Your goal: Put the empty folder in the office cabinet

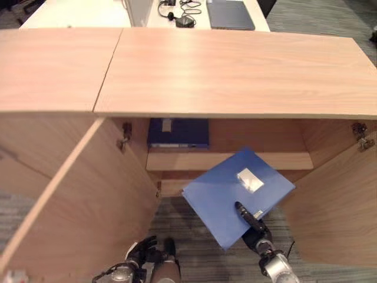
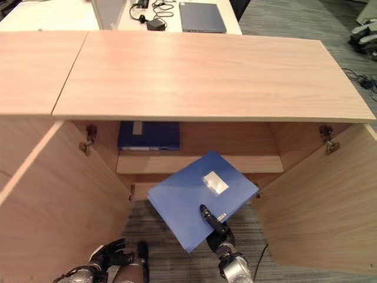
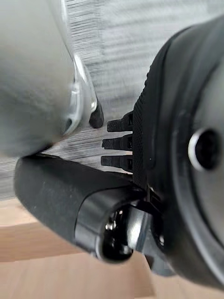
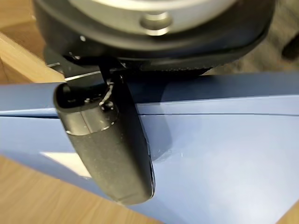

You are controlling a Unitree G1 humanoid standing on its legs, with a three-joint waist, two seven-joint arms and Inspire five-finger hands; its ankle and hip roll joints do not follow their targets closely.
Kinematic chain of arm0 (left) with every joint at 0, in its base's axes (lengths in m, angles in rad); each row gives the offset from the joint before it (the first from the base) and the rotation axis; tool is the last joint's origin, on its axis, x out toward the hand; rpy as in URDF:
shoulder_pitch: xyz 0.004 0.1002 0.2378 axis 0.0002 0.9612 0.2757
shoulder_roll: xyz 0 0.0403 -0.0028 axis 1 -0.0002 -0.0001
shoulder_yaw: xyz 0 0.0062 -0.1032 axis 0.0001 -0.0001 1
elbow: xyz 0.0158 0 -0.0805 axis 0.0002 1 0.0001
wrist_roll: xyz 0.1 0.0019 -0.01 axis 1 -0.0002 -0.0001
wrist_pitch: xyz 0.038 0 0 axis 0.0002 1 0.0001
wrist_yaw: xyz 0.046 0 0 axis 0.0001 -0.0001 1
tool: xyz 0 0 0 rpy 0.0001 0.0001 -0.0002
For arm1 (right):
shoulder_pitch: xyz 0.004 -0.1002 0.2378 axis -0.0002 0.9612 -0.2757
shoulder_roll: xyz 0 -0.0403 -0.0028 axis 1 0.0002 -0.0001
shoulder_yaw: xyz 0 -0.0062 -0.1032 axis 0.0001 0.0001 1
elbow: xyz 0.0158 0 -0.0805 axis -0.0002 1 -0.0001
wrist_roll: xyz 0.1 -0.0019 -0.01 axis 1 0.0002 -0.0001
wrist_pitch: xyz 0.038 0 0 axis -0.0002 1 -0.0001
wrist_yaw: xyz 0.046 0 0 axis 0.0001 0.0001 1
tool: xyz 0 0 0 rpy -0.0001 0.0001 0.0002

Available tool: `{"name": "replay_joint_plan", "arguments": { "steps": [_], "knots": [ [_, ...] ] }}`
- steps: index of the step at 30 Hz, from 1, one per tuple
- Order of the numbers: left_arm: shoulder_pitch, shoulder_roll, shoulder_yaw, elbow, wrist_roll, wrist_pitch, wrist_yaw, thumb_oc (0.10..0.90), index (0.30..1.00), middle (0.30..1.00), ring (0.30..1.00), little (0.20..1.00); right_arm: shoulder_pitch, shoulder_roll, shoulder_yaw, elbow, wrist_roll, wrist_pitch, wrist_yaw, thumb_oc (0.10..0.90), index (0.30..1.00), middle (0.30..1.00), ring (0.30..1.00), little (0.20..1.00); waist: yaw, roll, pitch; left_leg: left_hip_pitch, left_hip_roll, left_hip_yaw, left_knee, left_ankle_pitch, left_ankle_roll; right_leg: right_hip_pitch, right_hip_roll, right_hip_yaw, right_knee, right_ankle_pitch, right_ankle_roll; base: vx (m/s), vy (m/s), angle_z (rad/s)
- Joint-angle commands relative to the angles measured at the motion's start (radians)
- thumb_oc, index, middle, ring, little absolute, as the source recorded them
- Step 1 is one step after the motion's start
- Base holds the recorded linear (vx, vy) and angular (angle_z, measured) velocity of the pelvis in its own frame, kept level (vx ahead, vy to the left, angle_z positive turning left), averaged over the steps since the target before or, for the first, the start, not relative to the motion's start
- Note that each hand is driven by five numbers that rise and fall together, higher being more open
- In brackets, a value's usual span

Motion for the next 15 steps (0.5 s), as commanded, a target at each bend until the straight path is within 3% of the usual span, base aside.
{"name": "replay_joint_plan", "arguments": {
  "steps": [1, 3, 5, 7, 8, 9, 11, 13, 14, 15],
  "knots": [
    [0.040, 0.007, -0.003, -0.068, 0.022, -0.016, 0.001, 0.800, 0.900, 0.900, 0.900, 0.900, -0.045, -0.071, -0.042, -0.169, -0.023, -0.057, 0.081, 0.400, 0.300, 0.300, 0.300, 0.300, -0.046, 0.077, 0.019, 0.037, 0.028, -0.064, -0.129, 0.051, -0.038, 0.021, 0.128, -0.039, 0.190, -0.126, -0.019, 0.46, 0.312, 0.01],
    [0.037, 0.006, -0.012, -0.092, 0.031, -0.014, -0.008, 0.800, 0.900, 0.900, 0.900, 0.900, -0.032, -0.069, -0.042, -0.182, -0.013, -0.054, 0.087, 0.400, 0.300, 0.300, 0.300, 0.300, -0.090, 0.096, 0.044, 0.108, 0.006, -0.071, -0.140, 0.012, -0.031, -0.064, 0.183, -0.087, 0.189, -0.237, -0.029, 0.43, 0.187, 0.02],
    [0.038, 0.011, -0.032, -0.112, 0.053, -0.012, -0.020, 0.800, 0.900, 0.900, 0.900, 0.900, -0.027, -0.071, -0.033, -0.173, -0.015, -0.049, 0.089, 0.400, 0.300, 0.300, 0.300, 0.300, -0.119, 0.101, 0.055, 0.170, -0.013, -0.071, -0.158, -0.017, -0.039, -0.098, 0.201, -0.147, 0.077, -0.314, -0.045, 0.40, 0.028, 0.18],
    [0.037, 0.013, -0.040, -0.125, 0.069, -0.009, -0.027, 0.800, 0.900, 0.900, 0.900, 0.900, -0.016, -0.074, -0.035, -0.162, -0.020, -0.042, 0.088, 0.400, 0.300, 0.300, 0.300, 0.300, -0.144, 0.100, 0.056, 0.206, -0.022, -0.084, -0.163, -0.034, -0.050, -0.118, 0.229, -0.127, -0.060, -0.292, -0.040, 0.45, -0.128, 0.43],
    [0.023, 0.010, -0.042, -0.129, 0.080, -0.009, -0.033, 0.800, 0.900, 0.900, 0.900, 0.900, -0.002, -0.070, -0.050, -0.146, -0.012, -0.039, 0.090, 0.400, 0.300, 0.300, 0.300, 0.300, -0.174, 0.093, 0.051, 0.238, -0.032, -0.110, -0.169, -0.052, -0.065, -0.130, 0.233, -0.055, -0.217, -0.255, -0.026, 0.41, -0.164, 0.37],
    [0.023, 0.009, -0.042, -0.129, 0.080, -0.009, -0.033, 0.800, 0.900, 0.900, 0.900, 0.900, -0.002, -0.071, -0.051, -0.146, -0.012, -0.039, 0.091, 0.400, 0.300, 0.300, 0.300, 0.300, -0.174, 0.096, 0.055, 0.244, -0.029, -0.111, -0.169, -0.056, -0.065, -0.119, 0.236, -0.057, -0.225, -0.254, -0.025, 0.38, -0.175, 0.38],
    [0.020, 0.011, -0.050, -0.151, 0.094, -0.006, -0.047, 0.800, 0.900, 0.900, 0.900, 0.900, 0.018, -0.062, -0.069, -0.139, -0.008, -0.030, 0.091, 0.400, 0.300, 0.300, 0.300, 0.300, -0.195, 0.092, 0.048, 0.264, -0.036, -0.130, -0.165, -0.066, -0.067, -0.112, 0.239, 0.026, -0.267, -0.233, -0.019, 0.22, -0.092, 0.45],
    [0.039, 0.012, -0.046, -0.175, 0.110, -0.004, -0.060, 0.800, 0.900, 0.900, 0.900, 0.900, 0.037, -0.063, -0.080, -0.131, -0.006, -0.023, 0.092, 0.400, 0.300, 0.300, 0.300, 0.300, -0.200, 0.091, 0.021, 0.296, -0.044, -0.131, -0.164, -0.080, -0.066, -0.074, 0.234, 0.048, -0.306, -0.215, -0.034, 0.26, -0.114, 0.53],
    [0.116, 0.064, 0.013, 0.044, 0.180, -0.044, -0.096, 0.800, 0.900, 0.900, 0.900, 0.900, 0.042, -0.072, -0.110, -0.124, -0.016, -0.023, 0.105, 0.400, 0.300, 0.300, 0.300, 0.300, -0.187, 0.107, 0.005, 0.305, -0.042, -0.136, -0.163, -0.076, -0.076, -0.047, 0.231, 0.025, -0.337, -0.210, -0.042, 0.23, -0.143, 0.23],
    [0.114, 0.067, 0.032, 0.097, 0.182, -0.053, -0.092, 0.800, 0.900, 0.900, 0.900, 0.900, 0.049, -0.071, -0.119, -0.140, 0.002, -0.016, 0.115, 0.400, 0.300, 0.300, 0.300, 0.300, -0.185, 0.114, 0.000, 0.311, -0.036, -0.139, -0.164, -0.075, -0.083, -0.030, 0.231, 0.012, -0.354, -0.211, -0.046, 0.17, -0.148, -0.16]
  ]
}}
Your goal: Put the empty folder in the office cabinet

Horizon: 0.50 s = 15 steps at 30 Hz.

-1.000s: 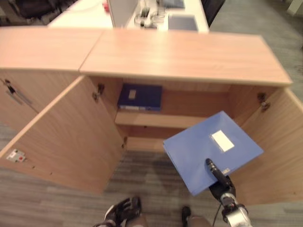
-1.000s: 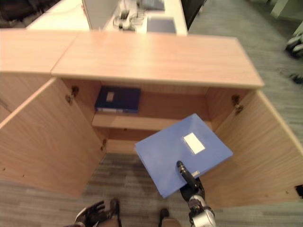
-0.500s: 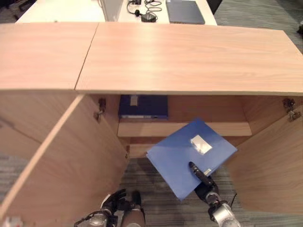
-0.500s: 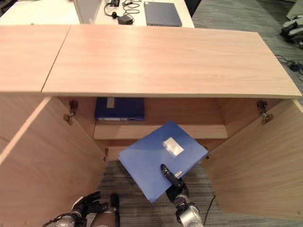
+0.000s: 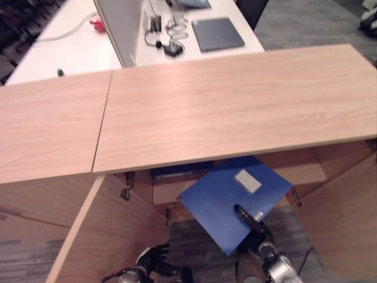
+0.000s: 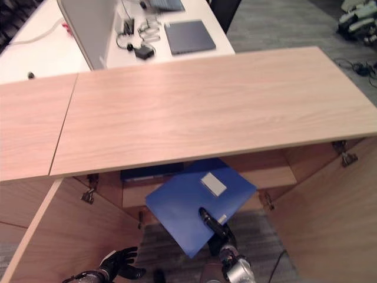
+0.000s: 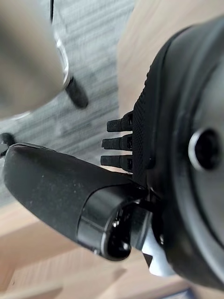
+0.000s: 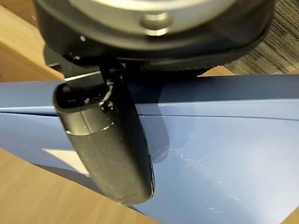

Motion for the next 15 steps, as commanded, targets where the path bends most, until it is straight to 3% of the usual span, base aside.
{"name": "replay_joint_plan", "arguments": {
  "steps": [1, 15],
  "knots": [
    [0.035, 0.084, 0.057, 0.165, 0.084, -0.043, -0.038, 0.800, 0.900, 0.900, 0.900, 0.900, -0.029, -0.036, -0.093, -0.186, 0.032, -0.047, 0.094, 0.400, 0.300, 0.300, 0.300, 0.300, -0.020, 0.046, -0.016, -0.017, 0.022, -0.008, 0.017, -0.014, -0.032, 0.086, -0.005, -0.045, -0.021, -0.081, 0.039, 0.09, -0.136, -0.33],
    [0.067, 0.098, 0.025, 0.210, 0.131, -0.069, -0.090, 0.800, 0.900, 0.900, 0.900, 0.900, -0.127, -0.061, -0.224, -0.260, 0.081, -0.174, 0.062, 0.400, 0.300, 0.300, 0.300, 0.300, -0.001, 0.098, -0.044, -0.028, 0.119, -0.072, -0.001, 0.074, -0.108, 0.173, 0.049, -0.141, -0.045, -0.158, -0.006, 0.04, -0.117, 0.13]
  ]
}}
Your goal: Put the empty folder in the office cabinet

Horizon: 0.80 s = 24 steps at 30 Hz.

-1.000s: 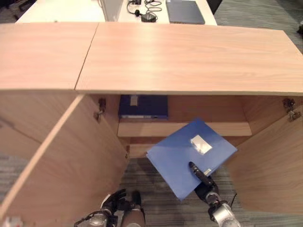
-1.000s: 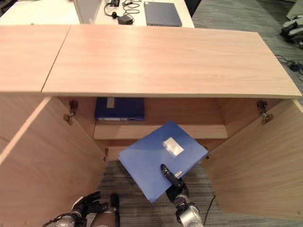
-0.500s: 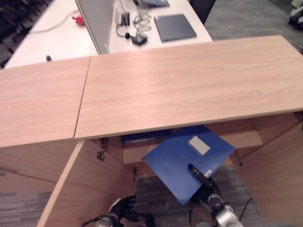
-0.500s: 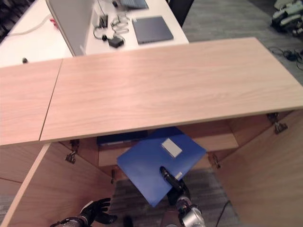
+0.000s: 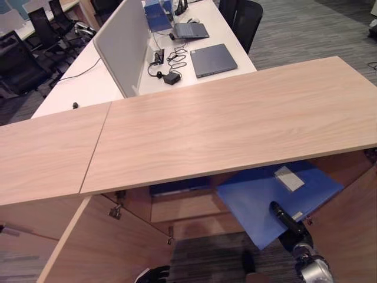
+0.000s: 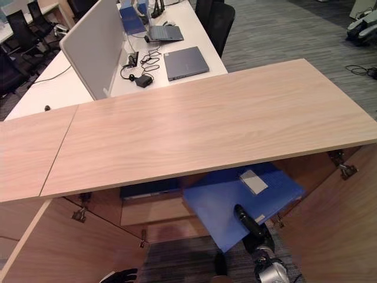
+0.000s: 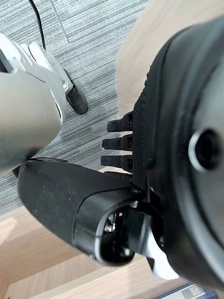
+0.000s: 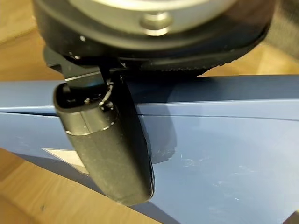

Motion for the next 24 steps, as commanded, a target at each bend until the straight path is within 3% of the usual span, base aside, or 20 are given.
{"name": "replay_joint_plan", "arguments": {
  "steps": [1, 5, 7, 12, 18, 21, 24],
  "knots": [
    [0.044, 0.124, -0.051, 0.051, 0.024, -0.001, -0.030, 0.800, 0.900, 0.900, 0.900, 0.900, -0.119, 0.056, -0.059, -0.170, 0.050, -0.116, 0.058, 0.400, 0.300, 0.300, 0.300, 0.300, 0.021, -0.047, 0.010, 0.003, -0.014, -0.022, -0.001, 0.093, -0.044, 0.092, -0.048, -0.020, 0.103, -0.216, 0.041, 0.03, -0.111, 0.23],
    [0.056, 0.131, -0.064, 0.052, 0.014, 0.006, -0.050, 0.800, 0.900, 0.900, 0.900, 0.900, -0.250, 0.057, -0.128, -0.136, 0.082, -0.209, -0.009, 0.400, 0.300, 0.300, 0.300, 0.300, 0.053, -0.032, 0.013, -0.013, 0.021, -0.042, 0.018, 0.135, -0.066, 0.137, -0.022, -0.067, 0.066, -0.227, 0.025, 0.03, -0.097, 0.23],
    [0.050, 0.129, -0.090, 0.045, 0.005, 0.010, -0.060, 0.800, 0.900, 0.900, 0.900, 0.900, -0.336, 0.055, -0.161, -0.091, 0.125, -0.265, -0.055, 0.400, 0.300, 0.300, 0.300, 0.300, 0.070, -0.029, 0.027, -0.044, 0.026, -0.021, 0.052, 0.123, -0.069, 0.167, -0.028, -0.104, 0.035, -0.239, 0.026, 0.01, -0.090, 0.29],
    [0.024, 0.116, -0.134, 0.024, -0.013, 0.021, -0.056, 0.800, 0.900, 0.900, 0.900, 0.900, -0.459, 0.032, -0.208, -0.048, 0.164, -0.314, -0.109, 0.400, 0.300, 0.300, 0.300, 0.300, 0.074, -0.020, 0.068, -0.127, 0.007, 0.042, 0.119, 0.098, -0.058, 0.167, -0.055, -0.146, 0.034, -0.243, 0.027, -0.06, -0.007, 0.48],
    [-0.024, 0.104, -0.191, -0.013, -0.070, 0.025, -0.020, 0.800, 0.900, 0.900, 0.900, 0.900, -0.697, -0.035, -0.247, 0.056, 0.199, -0.416, -0.195, 0.400, 0.300, 0.300, 0.300, 0.300, 0.085, 0.018, 0.121, -0.188, 0.002, 0.046, 0.093, 0.094, -0.046, -0.009, -0.053, -0.129, 0.150, -0.249, 0.018, -0.13, 0.011, 0.14],
    [-0.061, 0.110, -0.197, -0.014, -0.110, 0.025, 0.006, 0.800, 0.900, 0.900, 0.900, 0.900, -0.785, -0.058, -0.260, 0.099, 0.216, -0.434, -0.218, 0.400, 0.300, 0.300, 0.300, 0.300, 0.089, 0.019, 0.150, -0.255, 0.001, 0.049, 0.121, 0.088, -0.036, -0.143, -0.062, -0.107, 0.256, -0.259, 0.011, -0.21, 0.037, 0.00],
    [-0.095, 0.114, -0.196, -0.007, -0.134, 0.023, 0.031, 0.800, 0.900, 0.900, 0.900, 0.900, -0.850, -0.083, -0.268, 0.139, 0.222, -0.448, -0.238, 0.400, 0.300, 0.300, 0.300, 0.300, 0.107, 0.004, 0.142, -0.343, -0.001, 0.055, 0.172, 0.070, -0.028, -0.267, -0.085, -0.079, 0.373, -0.293, 0.011, -0.10, 0.013, -0.12]
  ]
}}
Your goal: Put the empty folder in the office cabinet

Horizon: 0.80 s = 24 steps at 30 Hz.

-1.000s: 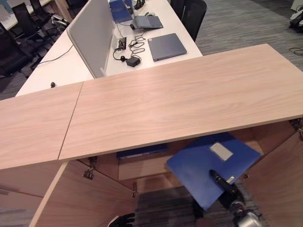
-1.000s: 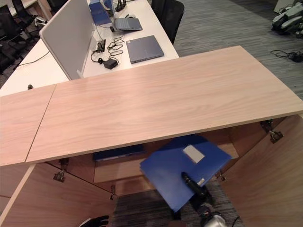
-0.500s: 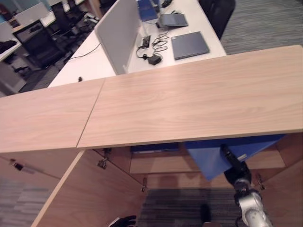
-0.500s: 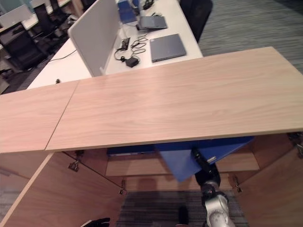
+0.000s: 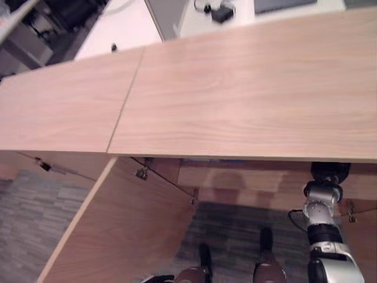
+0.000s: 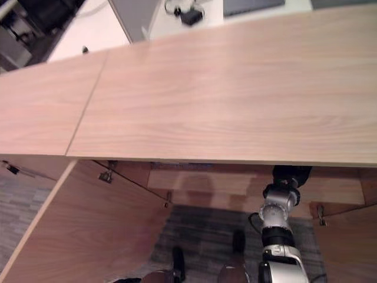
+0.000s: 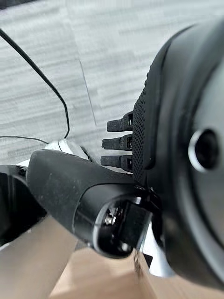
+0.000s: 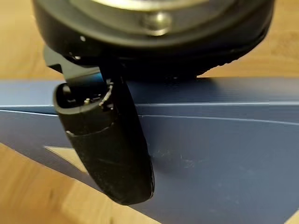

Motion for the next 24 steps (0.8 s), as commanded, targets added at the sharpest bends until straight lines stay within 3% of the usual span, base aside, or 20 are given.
{"name": "replay_joint_plan", "arguments": {
  "steps": [1, 6, 7, 8, 12, 13, 16, 17, 18, 24],
  "knots": [
    [-0.061, 0.075, -0.031, -0.001, -0.044, -0.013, 0.035, 0.800, 0.900, 0.900, 0.900, 0.900, -0.164, -0.092, -0.007, -0.041, -0.015, -0.085, 0.042, 0.400, 0.300, 0.300, 0.300, 0.300, 0.027, -0.063, 0.003, -0.076, 0.038, 0.003, 0.172, -0.065, -0.033, -0.071, -0.025, 0.038, 0.335, -0.320, 0.019, 0.00, -0.047, -0.12],
    [-0.085, 0.081, -0.055, 0.000, -0.042, -0.014, 0.059, 0.800, 0.900, 0.900, 0.900, 0.900, -0.227, -0.125, -0.006, 0.029, -0.011, -0.075, 0.017, 0.400, 0.300, 0.300, 0.300, 0.300, 0.041, -0.074, 0.013, -0.145, 0.025, -0.018, 0.245, -0.107, -0.037, -0.141, -0.052, 0.054, 0.425, -0.365, 0.021, -0.01, -0.023, -0.01],
    [-0.170, 0.004, -0.149, -0.084, -0.076, 0.018, 0.077, 0.800, 0.900, 0.900, 0.900, 0.900, -0.287, -0.087, 0.042, 0.012, 0.005, -0.095, -0.010, 0.400, 0.300, 0.300, 0.300, 0.300, 0.033, -0.085, 0.024, -0.172, 0.026, -0.018, 0.268, -0.111, -0.035, -0.165, -0.056, 0.061, 0.444, -0.362, 0.018, -0.01, -0.047, 0.10],
    [-0.196, 0.009, -0.138, -0.069, -0.076, 0.001, 0.104, 0.800, 0.900, 0.900, 0.900, 0.900, -0.311, -0.101, 0.065, 0.071, 0.015, -0.077, -0.016, 0.400, 0.300, 0.300, 0.300, 0.300, 0.030, -0.094, 0.031, -0.188, 0.025, -0.022, 0.292, -0.126, -0.038, -0.180, -0.056, 0.072, 0.472, -0.377, 0.021, -0.05, -0.039, 0.11],
    [-0.192, 0.058, -0.118, -0.046, -0.119, -0.025, 0.118, 0.800, 0.900, 0.900, 0.900, 0.900, -0.467, -0.250, 0.096, 0.333, 0.032, 0.023, -0.015, 0.400, 0.300, 0.300, 0.300, 0.300, 0.059, -0.080, 0.047, -0.269, 0.019, -0.028, 0.391, -0.161, -0.041, -0.244, -0.083, 0.086, 0.567, -0.418, 0.021, -0.03, -0.001, 0.05],
    [-0.176, 0.075, -0.116, -0.048, -0.153, -0.030, 0.107, 0.800, 0.900, 0.900, 0.900, 0.900, -0.522, -0.322, 0.098, 0.437, 0.039, 0.058, -0.018, 0.400, 0.300, 0.300, 0.300, 0.300, 0.072, -0.069, 0.055, -0.297, 0.016, -0.038, 0.423, -0.171, -0.044, -0.271, -0.094, 0.093, 0.608, -0.434, 0.021, -0.06, -0.022, 0.17],
    [-0.133, 0.106, -0.142, -0.068, -0.151, -0.047, 0.088, 0.800, 0.900, 0.900, 0.900, 0.900, -0.589, -0.430, 0.106, 0.570, 0.048, 0.094, -0.020, 0.400, 0.300, 0.300, 0.300, 0.300, 0.093, -0.051, 0.066, -0.354, 0.010, -0.045, 0.477, -0.187, -0.044, -0.329, -0.104, 0.105, 0.677, -0.460, 0.021, -0.05, -0.017, 0.19],
    [-0.123, 0.119, -0.153, -0.077, -0.140, -0.050, 0.084, 0.800, 0.900, 0.900, 0.900, 0.900, -0.604, -0.453, 0.114, 0.591, 0.047, 0.095, -0.031, 0.419, 0.328, 0.328, 0.328, 0.328, 0.099, -0.047, 0.071, -0.371, 0.008, -0.047, 0.498, -0.192, -0.044, -0.348, -0.107, 0.106, 0.697, -0.468, 0.020, -0.07, -0.020, 0.18],
    [-0.110, 0.133, -0.170, -0.084, -0.117, -0.049, 0.081, 0.800, 0.900, 0.900, 0.900, 0.900, -0.623, -0.481, 0.128, 0.618, 0.035, 0.105, -0.047, 0.800, 0.900, 0.900, 0.900, 0.900, 0.106, -0.041, 0.078, -0.390, 0.008, -0.055, 0.520, -0.200, -0.042, -0.373, -0.106, 0.112, 0.733, -0.483, 0.017, -0.07, -0.034, 0.11],
    [-0.129, 0.153, -0.182, -0.081, -0.105, -0.047, 0.097, 0.800, 0.900, 0.900, 0.900, 0.900, -0.720, -0.539, 0.209, 0.713, -0.026, 0.149, -0.115, 0.800, 0.900, 0.900, 0.900, 0.900, 0.112, -0.052, 0.084, -0.456, 0.008, -0.069, 0.602, -0.235, -0.037, -0.450, -0.109, 0.128, 0.826, -0.518, 0.006, -0.01, -0.040, -0.03]
  ]
}}
